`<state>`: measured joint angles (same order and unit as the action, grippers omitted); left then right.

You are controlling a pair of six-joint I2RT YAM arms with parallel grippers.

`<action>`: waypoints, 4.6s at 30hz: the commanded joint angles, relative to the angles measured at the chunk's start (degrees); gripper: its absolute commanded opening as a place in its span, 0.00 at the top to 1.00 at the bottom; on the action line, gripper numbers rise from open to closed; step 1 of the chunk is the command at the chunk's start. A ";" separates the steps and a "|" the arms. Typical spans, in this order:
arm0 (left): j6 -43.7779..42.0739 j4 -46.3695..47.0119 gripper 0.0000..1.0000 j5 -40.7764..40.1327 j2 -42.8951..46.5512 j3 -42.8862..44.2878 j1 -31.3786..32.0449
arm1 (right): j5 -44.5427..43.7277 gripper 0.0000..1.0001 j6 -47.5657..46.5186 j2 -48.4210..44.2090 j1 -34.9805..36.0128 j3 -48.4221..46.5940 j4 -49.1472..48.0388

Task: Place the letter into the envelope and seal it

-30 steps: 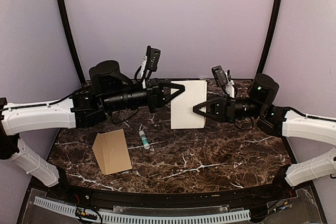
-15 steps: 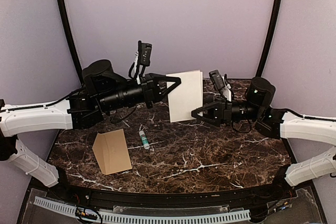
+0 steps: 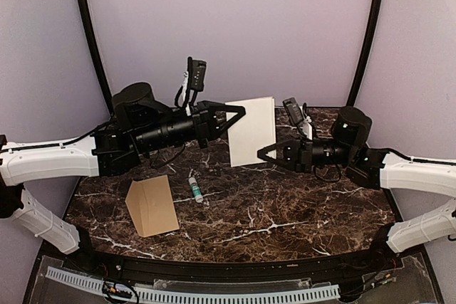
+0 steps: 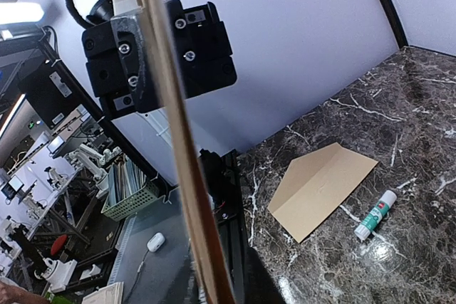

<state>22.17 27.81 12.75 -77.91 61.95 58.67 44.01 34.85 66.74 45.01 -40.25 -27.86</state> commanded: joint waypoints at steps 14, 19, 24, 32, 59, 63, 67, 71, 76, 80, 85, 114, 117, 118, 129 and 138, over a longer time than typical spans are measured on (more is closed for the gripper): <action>1.56 3.63 1.00 5.12 3.73 -3.15 -0.23 | 0.15 0.43 -1.80 0.85 -0.72 -6.38 -1.54; 1.80 3.54 1.00 5.08 3.74 -3.28 -0.23 | 1.49 0.74 -1.18 1.66 -0.79 -6.51 -3.16; 2.20 3.18 1.00 3.35 4.08 -4.44 -0.23 | 1.78 1.00 -0.86 1.95 -0.81 -5.44 -4.03; 4.07 -10.96 0.57 -13.85 10.35 -9.55 -0.23 | -7.66 1.00 -3.42 1.27 -0.81 -2.83 1.21; 51.25 -77.41 0.01 -48.41 20.76 -20.06 -0.25 | -31.00 1.00 -6.10 1.78 -0.81 2.54 7.94; 53.54 -75.32 0.02 -47.09 23.30 -25.04 -0.31 | -29.82 1.00 -5.23 2.94 -0.81 3.28 6.27; 53.92 -70.18 0.04 -45.13 25.06 -30.33 -1.39 | -28.33 1.00 -4.34 4.71 -0.88 3.38 5.26; 52.25 -64.33 0.08 -42.41 25.72 -34.83 -4.76 | -27.81 1.00 -3.20 6.24 -0.67 3.69 3.80; 49.96 -56.17 0.19 -40.33 27.04 -39.20 -8.18 | -27.09 1.00 -2.10 8.28 -0.16 3.30 2.36; 49.37 -51.40 0.30 -39.48 27.19 -42.04 -10.31 | -27.16 1.00 -1.56 10.23 0.48 2.55 1.80; 46.83 -43.89 0.42 -36.98 26.69 -46.10 -13.29 | -27.34 1.00 -1.63 12.30 1.25 0.97 2.51; 24.89 -29.92 1.00 -28.65 27.84 -33.07 -15.48 | -34.79 1.00 0.04 9.39 4.89 -8.34 16.13; 22.92 -30.06 1.00 -27.20 25.70 -29.09 -15.34 | -36.50 1.00 1.05 8.32 5.29 -9.61 17.35; 22.08 -30.02 1.00 -26.83 25.26 -28.39 -15.12 | -37.06 1.00 1.51 7.98 5.30 -9.99 17.72; 16.36 -25.27 1.00 -25.07 13.83 -17.25 -11.64 | -42.93 1.00 6.92 5.62 5.68 -14.13 21.45; 12.84 -21.20 1.00 -25.04 -1.33 -6.43 -8.57 | -51.83 1.00 11.88 8.90 6.51 -19.79 27.57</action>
<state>37.85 3.11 -12.62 -75.18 50.68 49.04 -2.26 43.88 73.76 50.63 -56.34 -2.70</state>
